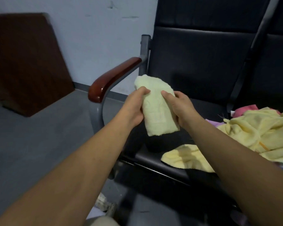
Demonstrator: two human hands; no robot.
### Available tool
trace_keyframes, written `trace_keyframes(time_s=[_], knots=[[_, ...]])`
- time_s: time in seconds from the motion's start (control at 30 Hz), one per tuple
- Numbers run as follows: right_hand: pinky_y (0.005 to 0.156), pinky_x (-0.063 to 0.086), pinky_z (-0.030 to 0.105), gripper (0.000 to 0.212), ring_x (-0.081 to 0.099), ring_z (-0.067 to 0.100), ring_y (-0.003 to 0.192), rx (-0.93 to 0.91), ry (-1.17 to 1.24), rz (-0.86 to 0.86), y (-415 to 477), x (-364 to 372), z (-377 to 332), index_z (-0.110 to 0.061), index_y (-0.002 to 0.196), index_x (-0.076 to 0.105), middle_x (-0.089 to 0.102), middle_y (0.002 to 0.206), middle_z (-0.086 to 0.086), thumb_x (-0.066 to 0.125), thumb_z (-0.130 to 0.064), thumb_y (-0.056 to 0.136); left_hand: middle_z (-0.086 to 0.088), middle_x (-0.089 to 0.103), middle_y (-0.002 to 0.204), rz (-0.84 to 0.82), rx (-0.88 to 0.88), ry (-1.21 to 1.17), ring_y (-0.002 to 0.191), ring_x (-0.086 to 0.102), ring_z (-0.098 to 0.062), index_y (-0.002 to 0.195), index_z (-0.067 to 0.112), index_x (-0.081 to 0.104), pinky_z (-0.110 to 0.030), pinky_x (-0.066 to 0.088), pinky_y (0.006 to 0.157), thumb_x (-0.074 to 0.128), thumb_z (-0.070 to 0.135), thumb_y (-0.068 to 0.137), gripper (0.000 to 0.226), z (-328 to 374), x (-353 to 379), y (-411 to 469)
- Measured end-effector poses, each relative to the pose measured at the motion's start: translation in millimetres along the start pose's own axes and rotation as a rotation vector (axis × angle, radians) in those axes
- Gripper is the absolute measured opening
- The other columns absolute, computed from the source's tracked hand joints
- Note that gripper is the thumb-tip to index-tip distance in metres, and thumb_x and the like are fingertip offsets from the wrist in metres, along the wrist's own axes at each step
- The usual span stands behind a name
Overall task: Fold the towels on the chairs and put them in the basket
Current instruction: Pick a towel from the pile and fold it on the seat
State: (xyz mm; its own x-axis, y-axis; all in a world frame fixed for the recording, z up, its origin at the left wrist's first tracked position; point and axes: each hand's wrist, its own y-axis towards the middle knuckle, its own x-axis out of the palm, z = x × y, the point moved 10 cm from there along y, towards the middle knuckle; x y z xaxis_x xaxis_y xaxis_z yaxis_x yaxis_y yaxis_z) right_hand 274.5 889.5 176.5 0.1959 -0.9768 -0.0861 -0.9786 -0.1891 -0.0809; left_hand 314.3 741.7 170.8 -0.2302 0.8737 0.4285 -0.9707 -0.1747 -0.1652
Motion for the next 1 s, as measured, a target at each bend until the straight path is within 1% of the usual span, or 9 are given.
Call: trace_keyframes(time_s=[0.13, 0.23, 0.33, 0.4, 0.6, 0.67, 0.73, 0.83, 1.0], knots=[[0.083, 0.059, 0.044, 0.042, 0.074, 0.023, 0.093, 0.004, 0.027, -0.227, -15, 75, -27, -0.010, 0.110, 0.069, 0.077, 0.102, 0.004, 0.074, -0.043, 0.086, -0.020, 0.069, 0.122, 0.034, 0.055, -0.145, 0.110, 0.069, -0.037, 0.134, 0.007, 0.053, -0.055, 0.055, 0.093, 0.059, 0.010, 0.088, 0.047, 44, -62, -34], [0.091, 0.057, 0.049, 0.042, 0.074, 0.025, 0.096, -0.020, -0.002, -0.318, -25, 136, -32, -0.007, 0.110, 0.070, 0.077, 0.102, 0.005, 0.078, -0.039, 0.083, -0.023, 0.064, 0.129, 0.086, 0.075, -0.177, 0.113, 0.066, -0.041, 0.141, 0.005, 0.048, -0.056, 0.057, 0.087, 0.059, 0.009, 0.084, 0.058, 65, -118, -62], [0.088, 0.058, 0.051, 0.038, 0.074, 0.026, 0.095, -0.049, -0.037, -0.412, -41, 201, -23, -0.011, 0.112, 0.069, 0.077, 0.102, 0.004, 0.077, -0.036, 0.085, -0.021, 0.062, 0.132, 0.185, 0.141, -0.200, 0.115, 0.065, -0.041, 0.141, 0.013, 0.048, -0.059, 0.056, 0.088, 0.055, 0.003, 0.088, 0.055, 74, -182, -91], [0.083, 0.060, 0.045, 0.035, 0.074, 0.025, 0.094, -0.043, -0.084, -0.469, -52, 240, -7, -0.014, 0.111, 0.069, 0.077, 0.101, 0.003, 0.077, -0.035, 0.085, -0.019, 0.061, 0.135, 0.226, 0.163, -0.202, 0.118, 0.063, -0.041, 0.141, 0.019, 0.048, -0.062, 0.052, 0.094, 0.055, 0.002, 0.089, 0.055, 68, -223, -109], [0.090, 0.057, 0.047, 0.045, 0.072, 0.021, 0.095, 0.018, -0.278, -0.637, -83, 335, 86, -0.018, 0.119, 0.067, 0.074, 0.108, 0.001, 0.079, -0.040, 0.082, -0.015, 0.059, 0.137, 0.471, 0.119, -0.196, 0.119, 0.062, -0.037, 0.144, 0.020, 0.042, -0.059, 0.053, 0.095, 0.059, 0.005, 0.095, 0.054, 1, -341, -165], [0.088, 0.058, 0.044, 0.044, 0.071, 0.023, 0.096, 0.062, -0.337, -0.692, -94, 353, 126, -0.017, 0.120, 0.066, 0.073, 0.110, 0.003, 0.078, -0.039, 0.084, -0.016, 0.059, 0.137, 0.532, 0.094, -0.231, 0.119, 0.062, -0.038, 0.142, 0.017, 0.043, -0.058, 0.052, 0.096, 0.057, 0.002, 0.095, 0.052, -36, -367, -181], [0.080, 0.057, 0.035, 0.037, 0.070, 0.022, 0.095, 0.104, -0.412, -0.757, -108, 364, 163, -0.014, 0.118, 0.066, 0.071, 0.111, 0.004, 0.075, -0.034, 0.088, -0.020, 0.058, 0.137, 0.581, 0.058, -0.316, 0.120, 0.061, -0.040, 0.141, 0.014, 0.042, -0.062, 0.048, 0.100, 0.055, -0.001, 0.095, 0.049, -83, -389, -195], [0.080, 0.055, 0.032, 0.027, 0.068, 0.021, 0.093, 0.188, -0.526, -0.845, -127, 369, 220, -0.010, 0.112, 0.066, 0.070, 0.111, 0.007, 0.072, -0.026, 0.091, -0.021, 0.058, 0.138, 0.603, -0.022, -0.404, 0.121, 0.060, -0.042, 0.139, 0.015, 0.044, -0.066, 0.043, 0.103, 0.054, -0.002, 0.095, 0.048, -144, -408, -215], [0.093, 0.052, 0.033, 0.034, 0.065, 0.019, 0.102, 0.199, -0.740, -0.942, -150, 371, 280, -0.012, 0.123, 0.066, 0.067, 0.117, 0.001, 0.069, -0.027, 0.093, -0.015, 0.065, 0.132, 0.590, -0.093, -0.326, 0.118, 0.064, -0.038, 0.141, 0.019, 0.045, -0.061, 0.051, 0.097, 0.053, -0.006, 0.095, 0.052, -194, -423, -236]])
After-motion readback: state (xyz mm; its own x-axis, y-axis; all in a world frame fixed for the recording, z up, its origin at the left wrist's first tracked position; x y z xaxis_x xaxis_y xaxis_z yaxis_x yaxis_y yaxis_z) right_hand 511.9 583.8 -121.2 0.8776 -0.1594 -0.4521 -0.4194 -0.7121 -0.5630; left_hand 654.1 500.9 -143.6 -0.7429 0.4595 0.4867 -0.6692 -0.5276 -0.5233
